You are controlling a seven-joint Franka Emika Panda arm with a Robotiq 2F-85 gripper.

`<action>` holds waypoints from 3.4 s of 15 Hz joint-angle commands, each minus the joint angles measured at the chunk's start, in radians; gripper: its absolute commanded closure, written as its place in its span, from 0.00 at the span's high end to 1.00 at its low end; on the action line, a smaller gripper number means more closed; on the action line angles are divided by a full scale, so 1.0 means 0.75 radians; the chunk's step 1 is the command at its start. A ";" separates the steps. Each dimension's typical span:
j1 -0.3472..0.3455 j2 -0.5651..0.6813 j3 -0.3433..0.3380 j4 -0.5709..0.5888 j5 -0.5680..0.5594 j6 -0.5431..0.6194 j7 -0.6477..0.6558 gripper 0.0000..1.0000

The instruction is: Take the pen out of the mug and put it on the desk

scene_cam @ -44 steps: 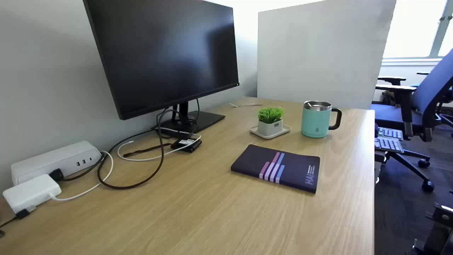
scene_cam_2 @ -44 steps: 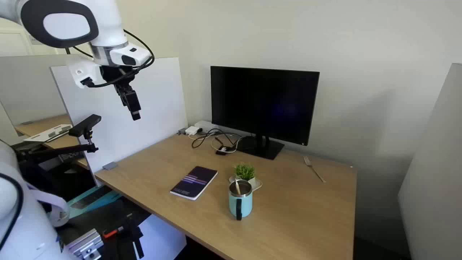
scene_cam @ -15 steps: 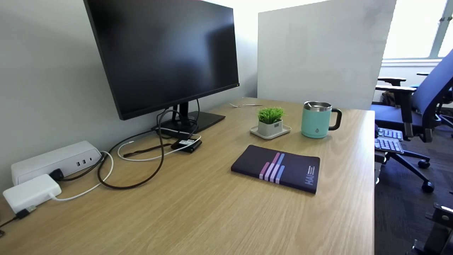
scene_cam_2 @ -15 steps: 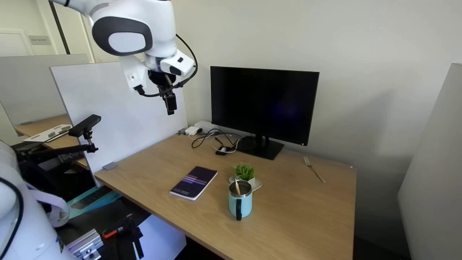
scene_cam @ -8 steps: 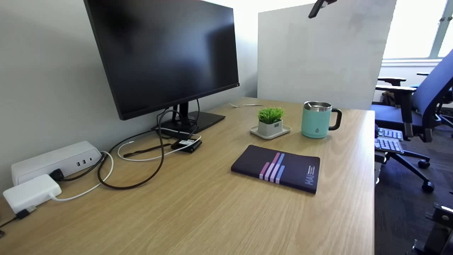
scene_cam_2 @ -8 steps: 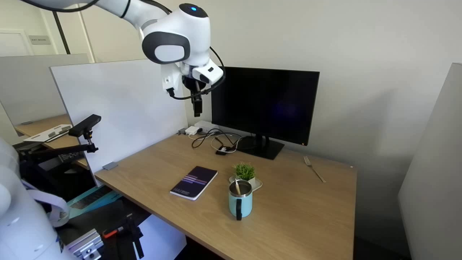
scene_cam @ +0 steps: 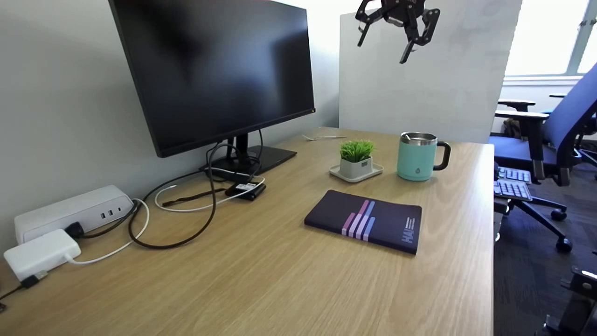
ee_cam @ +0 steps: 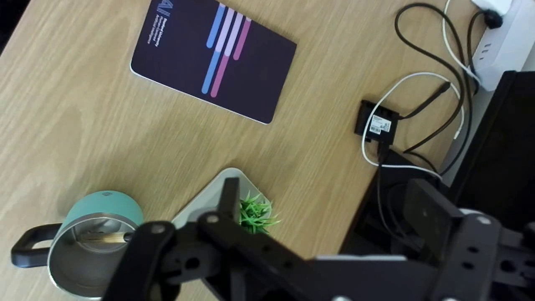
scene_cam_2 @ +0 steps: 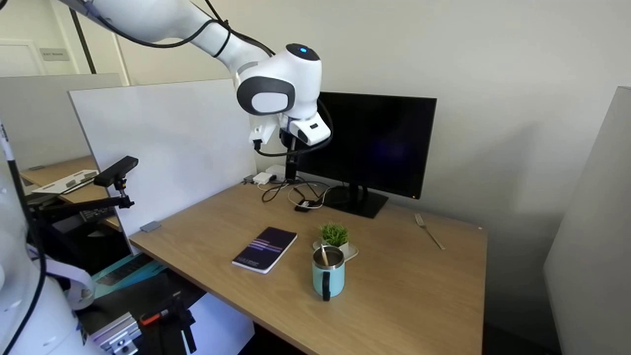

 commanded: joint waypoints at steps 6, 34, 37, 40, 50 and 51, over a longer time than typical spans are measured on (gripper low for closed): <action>-0.105 0.049 -0.005 -0.003 0.012 -0.011 0.152 1.00; -0.231 0.405 -0.060 0.091 0.135 0.038 0.113 1.00; -0.243 0.459 -0.058 0.111 0.140 0.054 0.096 1.00; -0.248 0.492 -0.055 0.114 0.144 0.073 0.087 1.00; -0.233 0.481 -0.064 0.107 0.104 0.061 0.126 1.00; -0.233 0.481 -0.064 0.107 0.104 0.061 0.126 1.00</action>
